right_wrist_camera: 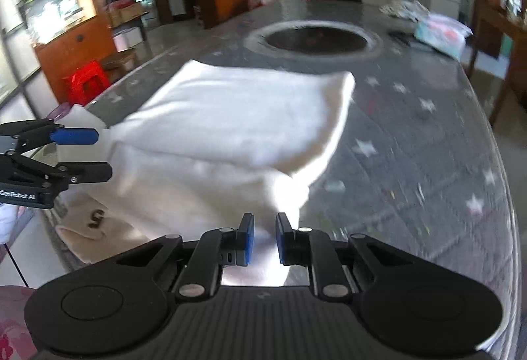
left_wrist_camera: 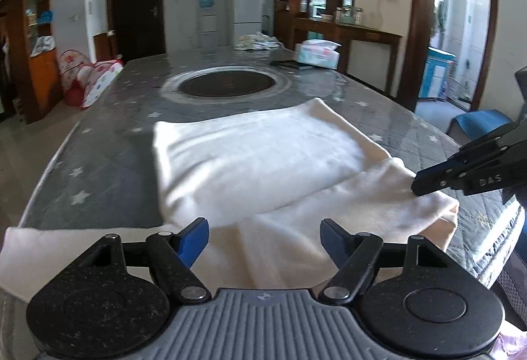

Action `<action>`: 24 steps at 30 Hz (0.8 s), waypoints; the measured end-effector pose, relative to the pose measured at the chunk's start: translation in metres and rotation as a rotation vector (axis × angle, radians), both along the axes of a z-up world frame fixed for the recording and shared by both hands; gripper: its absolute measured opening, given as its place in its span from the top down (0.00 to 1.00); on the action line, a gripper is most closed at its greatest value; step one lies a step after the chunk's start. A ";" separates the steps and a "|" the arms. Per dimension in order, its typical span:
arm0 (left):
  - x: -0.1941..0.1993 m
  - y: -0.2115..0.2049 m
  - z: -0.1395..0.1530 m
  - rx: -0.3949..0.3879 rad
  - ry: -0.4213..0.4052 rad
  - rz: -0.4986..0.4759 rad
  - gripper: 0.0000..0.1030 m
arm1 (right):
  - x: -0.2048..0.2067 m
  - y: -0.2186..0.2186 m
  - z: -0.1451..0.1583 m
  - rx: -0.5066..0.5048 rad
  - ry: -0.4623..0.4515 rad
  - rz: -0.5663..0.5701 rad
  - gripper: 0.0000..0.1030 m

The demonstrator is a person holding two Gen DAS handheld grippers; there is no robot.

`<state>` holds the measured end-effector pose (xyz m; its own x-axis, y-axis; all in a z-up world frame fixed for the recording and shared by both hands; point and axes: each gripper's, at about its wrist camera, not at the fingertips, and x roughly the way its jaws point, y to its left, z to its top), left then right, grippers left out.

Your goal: Fold clothes

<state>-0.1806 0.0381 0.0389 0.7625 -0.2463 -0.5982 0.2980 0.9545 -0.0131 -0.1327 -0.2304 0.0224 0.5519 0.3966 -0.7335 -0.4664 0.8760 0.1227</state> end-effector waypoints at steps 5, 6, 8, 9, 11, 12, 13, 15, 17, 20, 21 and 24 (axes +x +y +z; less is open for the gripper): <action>0.004 -0.006 -0.004 -0.016 0.021 -0.032 0.41 | 0.001 0.000 0.009 0.002 -0.029 0.010 0.87; 0.003 -0.007 -0.003 -0.020 0.022 -0.038 0.42 | 0.002 0.002 0.014 0.006 -0.045 0.015 0.87; 0.004 -0.008 -0.004 -0.027 0.021 -0.048 0.44 | 0.007 0.007 0.020 0.013 -0.070 0.025 0.87; 0.004 -0.008 -0.004 -0.030 0.021 -0.053 0.48 | 0.011 0.010 0.020 0.013 -0.075 0.030 0.87; 0.006 -0.008 -0.006 -0.038 0.022 -0.061 0.51 | 0.018 0.017 0.016 0.009 -0.075 0.039 0.87; 0.007 -0.007 -0.008 -0.038 0.030 -0.057 0.52 | 0.020 0.019 0.013 0.005 -0.071 0.040 0.87; 0.009 -0.006 -0.010 -0.037 0.037 -0.052 0.53 | 0.021 0.020 0.009 0.001 -0.068 0.040 0.87; 0.013 -0.004 -0.013 -0.036 0.053 -0.043 0.55 | 0.024 0.024 0.002 -0.008 -0.061 0.041 0.87; 0.013 -0.001 -0.014 -0.042 0.053 -0.040 0.57 | 0.025 0.026 0.000 -0.015 -0.062 0.040 0.87; 0.011 0.000 -0.011 -0.051 0.050 -0.035 0.56 | 0.016 0.030 0.009 -0.021 -0.089 0.056 0.84; 0.009 0.001 -0.010 -0.053 0.046 -0.030 0.56 | 0.013 0.033 0.012 -0.018 -0.094 0.072 0.81; 0.004 0.006 -0.009 -0.059 0.042 -0.015 0.56 | 0.002 0.044 0.016 -0.017 -0.109 0.128 0.77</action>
